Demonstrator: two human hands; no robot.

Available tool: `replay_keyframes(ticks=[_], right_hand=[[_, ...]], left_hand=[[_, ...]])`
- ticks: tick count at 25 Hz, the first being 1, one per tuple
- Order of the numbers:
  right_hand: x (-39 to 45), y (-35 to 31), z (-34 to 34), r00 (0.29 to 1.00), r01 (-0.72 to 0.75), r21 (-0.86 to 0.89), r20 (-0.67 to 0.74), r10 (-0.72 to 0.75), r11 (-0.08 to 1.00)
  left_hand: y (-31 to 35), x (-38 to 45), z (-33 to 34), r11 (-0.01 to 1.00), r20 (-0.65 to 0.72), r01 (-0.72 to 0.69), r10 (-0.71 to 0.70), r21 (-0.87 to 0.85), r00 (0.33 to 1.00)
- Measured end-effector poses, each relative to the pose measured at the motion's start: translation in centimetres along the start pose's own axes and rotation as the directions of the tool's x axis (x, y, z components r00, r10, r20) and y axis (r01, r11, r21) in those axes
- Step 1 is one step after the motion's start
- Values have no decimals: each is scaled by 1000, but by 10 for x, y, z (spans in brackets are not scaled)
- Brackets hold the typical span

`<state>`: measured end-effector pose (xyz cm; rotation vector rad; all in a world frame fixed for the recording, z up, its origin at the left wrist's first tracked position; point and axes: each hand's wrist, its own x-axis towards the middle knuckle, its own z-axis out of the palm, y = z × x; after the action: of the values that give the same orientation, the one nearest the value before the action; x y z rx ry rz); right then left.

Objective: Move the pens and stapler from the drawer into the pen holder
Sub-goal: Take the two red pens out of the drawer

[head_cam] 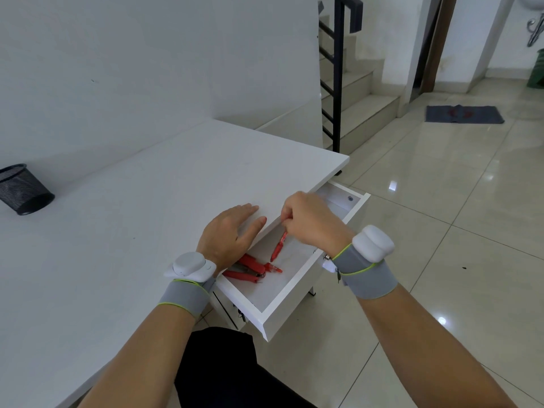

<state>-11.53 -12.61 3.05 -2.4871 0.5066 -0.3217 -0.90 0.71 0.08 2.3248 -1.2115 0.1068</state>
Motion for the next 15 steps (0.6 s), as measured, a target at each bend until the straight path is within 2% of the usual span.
replay_keyframes(ticks=[3, 8, 15], right_hand=[[-3, -11, -25, 983, 69, 116, -178, -48, 991], [13, -40, -35, 884, 299, 346, -450, -121, 889], [34, -63, -13, 857, 419, 435, -479, -189, 797]], left_hand=[[3, -5, -5, 998, -114, -60, 59, -2, 992], [6, -10, -7, 985, -357, -163, 132, -60, 925], [4, -6, -5, 983, -527, -177, 129, -42, 840]])
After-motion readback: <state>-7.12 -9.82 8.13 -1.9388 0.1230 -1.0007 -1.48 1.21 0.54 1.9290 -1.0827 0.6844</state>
